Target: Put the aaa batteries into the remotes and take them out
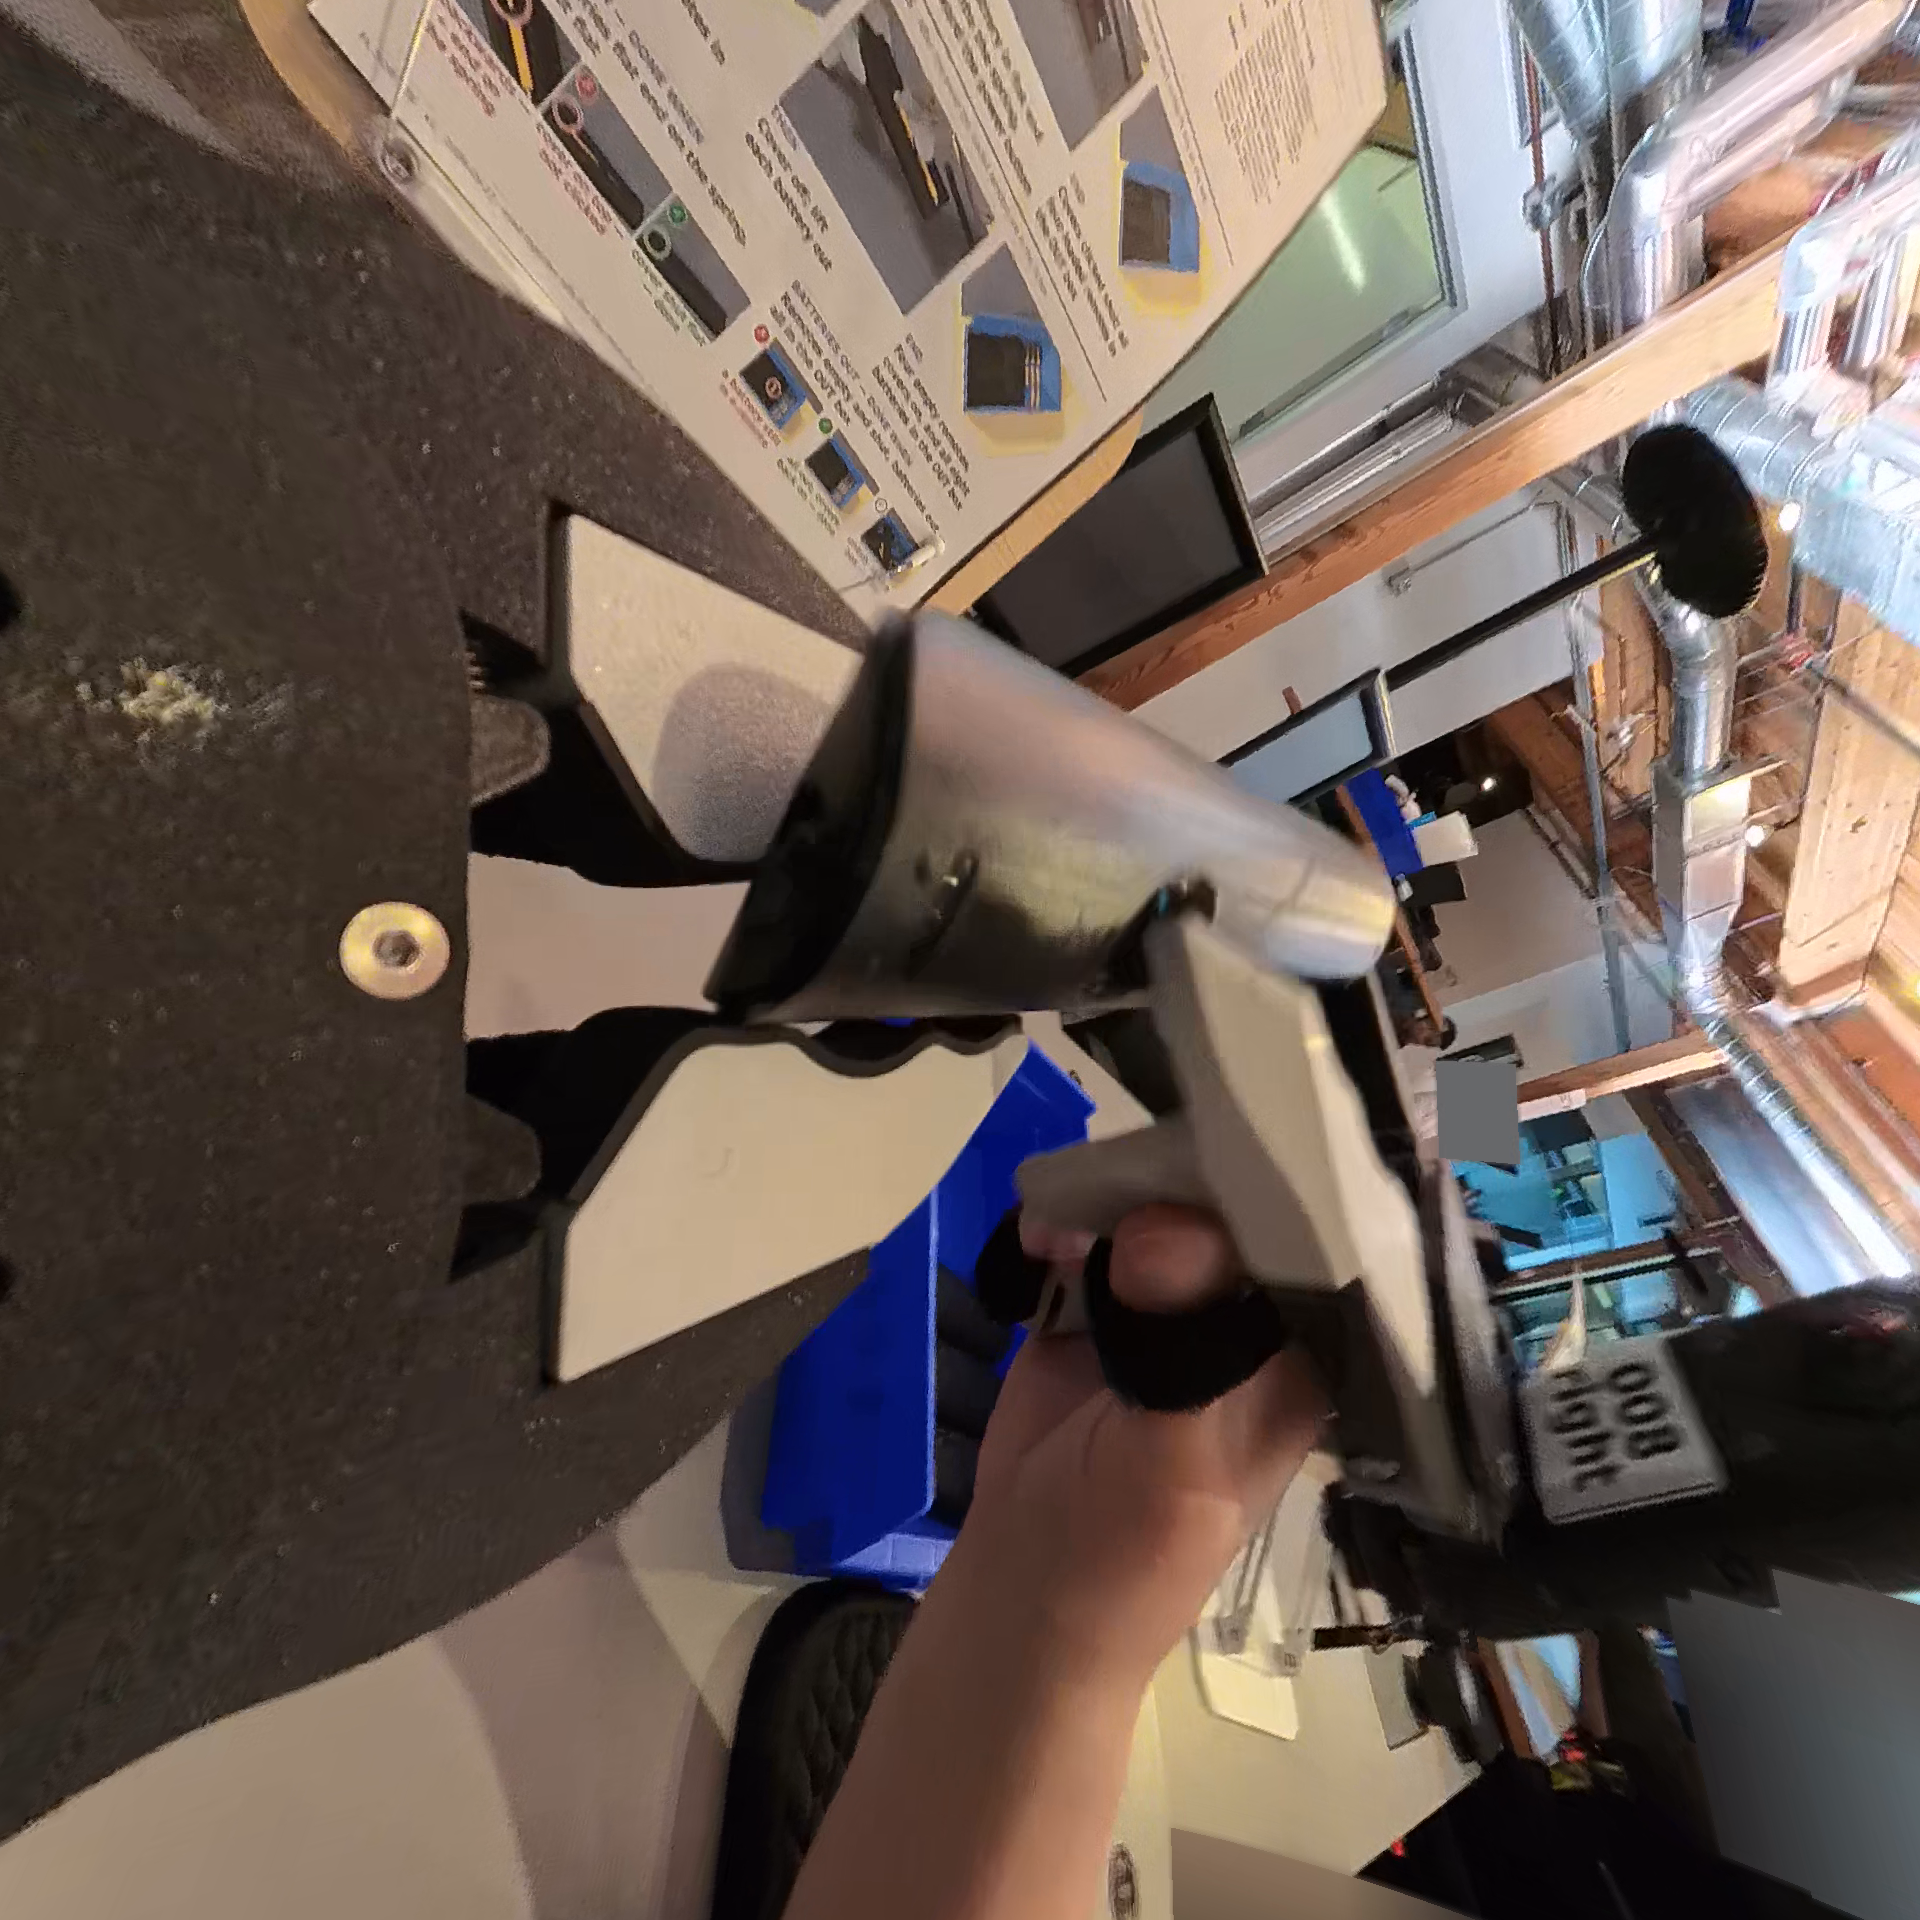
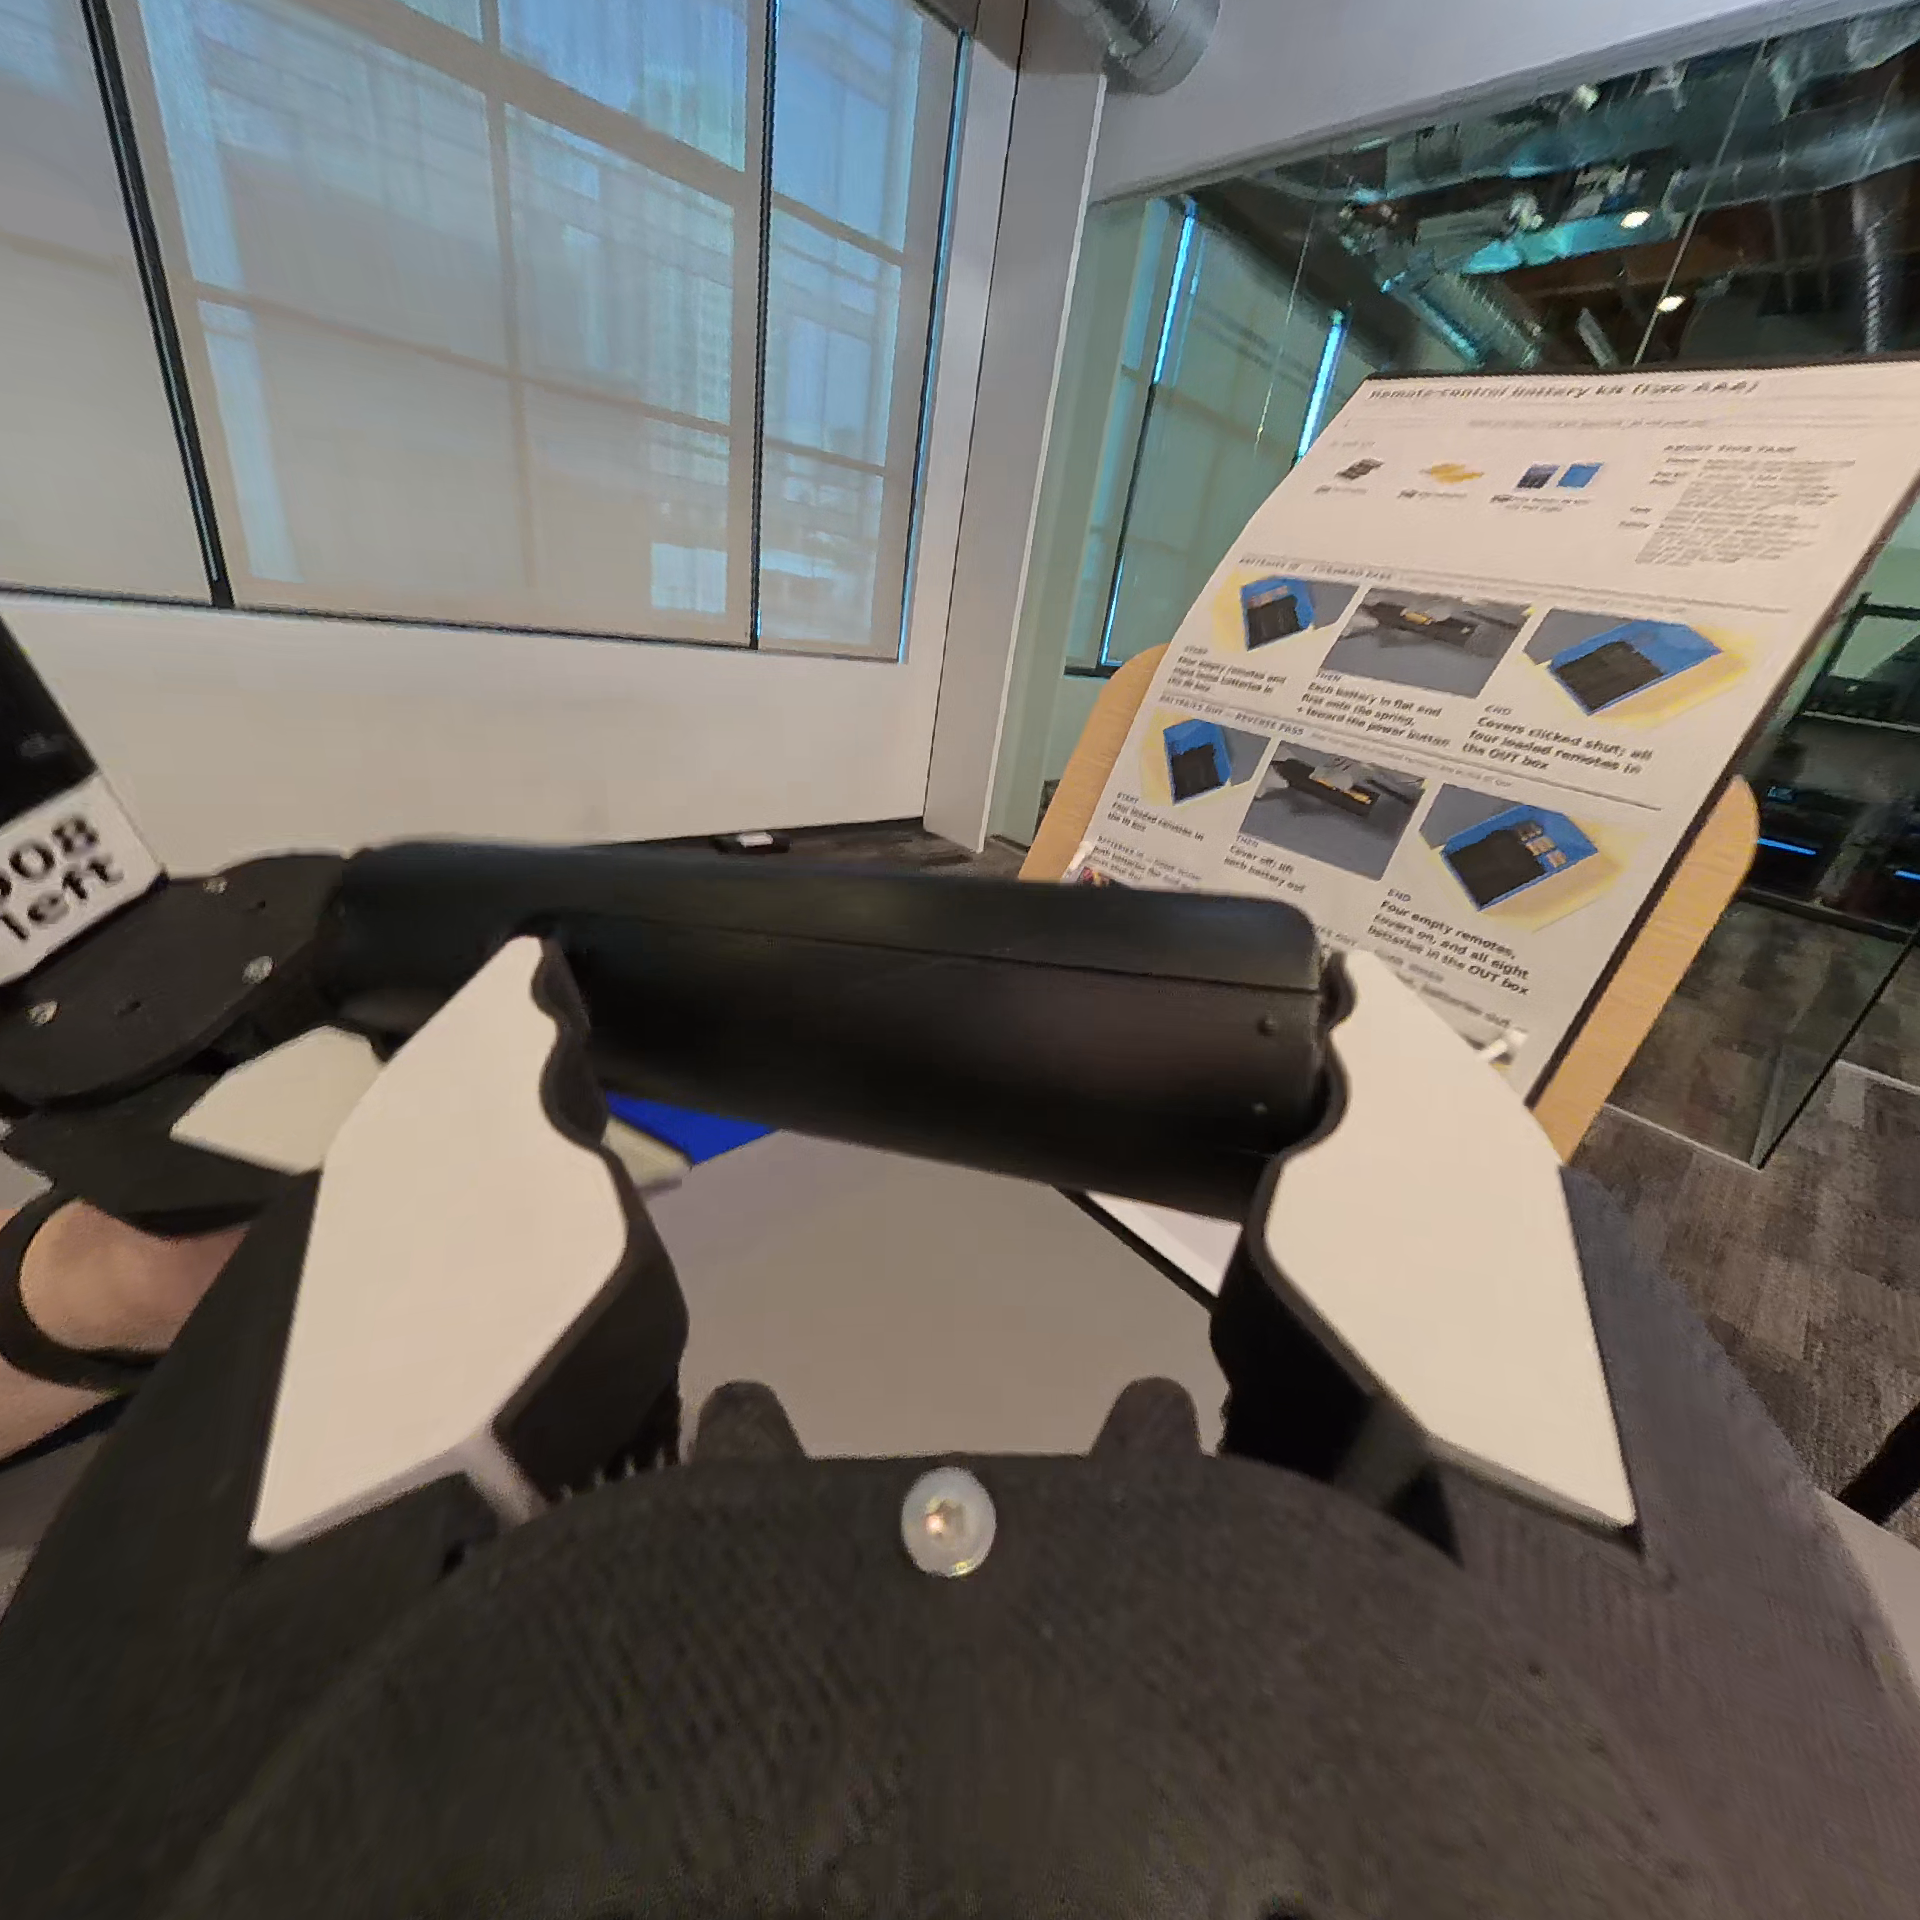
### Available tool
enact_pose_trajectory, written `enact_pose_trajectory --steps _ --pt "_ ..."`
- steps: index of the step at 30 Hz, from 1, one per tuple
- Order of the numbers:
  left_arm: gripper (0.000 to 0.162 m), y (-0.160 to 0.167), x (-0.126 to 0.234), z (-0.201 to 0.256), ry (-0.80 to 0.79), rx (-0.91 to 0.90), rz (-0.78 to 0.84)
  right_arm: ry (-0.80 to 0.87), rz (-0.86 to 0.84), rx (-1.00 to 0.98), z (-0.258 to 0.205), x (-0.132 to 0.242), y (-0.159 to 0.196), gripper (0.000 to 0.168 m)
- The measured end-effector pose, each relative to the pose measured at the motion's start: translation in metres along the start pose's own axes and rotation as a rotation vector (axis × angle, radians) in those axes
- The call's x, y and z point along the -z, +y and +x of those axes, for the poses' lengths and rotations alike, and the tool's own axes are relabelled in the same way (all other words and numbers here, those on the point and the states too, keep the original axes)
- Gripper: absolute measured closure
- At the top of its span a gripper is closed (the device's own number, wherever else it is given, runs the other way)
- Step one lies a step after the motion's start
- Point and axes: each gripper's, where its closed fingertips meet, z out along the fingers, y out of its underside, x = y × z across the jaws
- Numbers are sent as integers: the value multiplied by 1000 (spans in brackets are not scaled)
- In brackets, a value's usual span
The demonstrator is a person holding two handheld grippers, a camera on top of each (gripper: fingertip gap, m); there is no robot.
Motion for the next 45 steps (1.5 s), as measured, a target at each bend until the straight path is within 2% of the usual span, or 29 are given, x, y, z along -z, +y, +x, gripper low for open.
enact_pose_trajectory --steps 1,2,3,4,5,7,8,10,12,13,14,16,17,20,23,26,29,32,34,38,43,45 --pt "143 6 -4 12 38 -45 -28 27 -1 2 6 2 -1 39" --pt "153 14 -10 32 84 -166 -67 -27 14 -15 1 4 -3 56" --pt "162 13 -15 49 75 -278 -29 -151 49 -62 -13 5 -7 81" --pt "162 0 -15 55 6 -307 56 -217 57 -83 -20 6 -9 89" --pt "162 0 -16 55 -7 -237 38 -201 31 -69 -17 5 -7 89" --pt "162 9 -16 41 34 46 25 -94 -96 -12 -1 -2 17 96" --pt "162 16 -17 40 87 136 24 -80 -112 41 1 -5 28 117" --pt "162 29 -19 30 86 229 9 -140 -150 98 -10 -15 52 142" --pt "162 46 -20 26 85 237 -31 -226 -249 -6 -18 -24 81 157" --pt "162 54 -21 27 88 274 -45 -274 -308 -101 -22 -28 96 159" --pt "162 62 -22 32 122 308 -69 -349 -399 -202 -28 -28 115 168" --pt "162 89 -25 38 176 310 -247 -428 -598 -402 -30 -23 153 167" --pt "162 94 -24 34 186 311 -326 -447 -616 -514 -31 -24 158 168" --pt "162 58 -9 -5 122 338 -247 -543 -457 -762 -31 -28 128 164" --pt "160 22 19 -55 -10 380 -103 -471 -354 -656 -6 -24 105 165" --pt "155 26 37 -86 -90 403 -134 -263 -337 -436 26 -20 104 163" --pt "145 58 29 -80 -18 496 -268 -202 -429 -392 36 -16 116 151" --pt "133 114 11 -54 64 548 -473 -142 -494 -389 46 -16 132 146" --pt "123 153 0 -45 45 516 -576 -112 -529 -348 51 -15 138 141" --pt "92 212 -11 -39 -28 380 -768 -60 -555 -266 63 -7 131 135" --pt "91 250 -32 -41 -105 245 -939 -39 -513 -241 74 1 112 135" --pt "92 268 -37 -41 -118 259 -1020 -39 -508 -239 76 5 107 135"
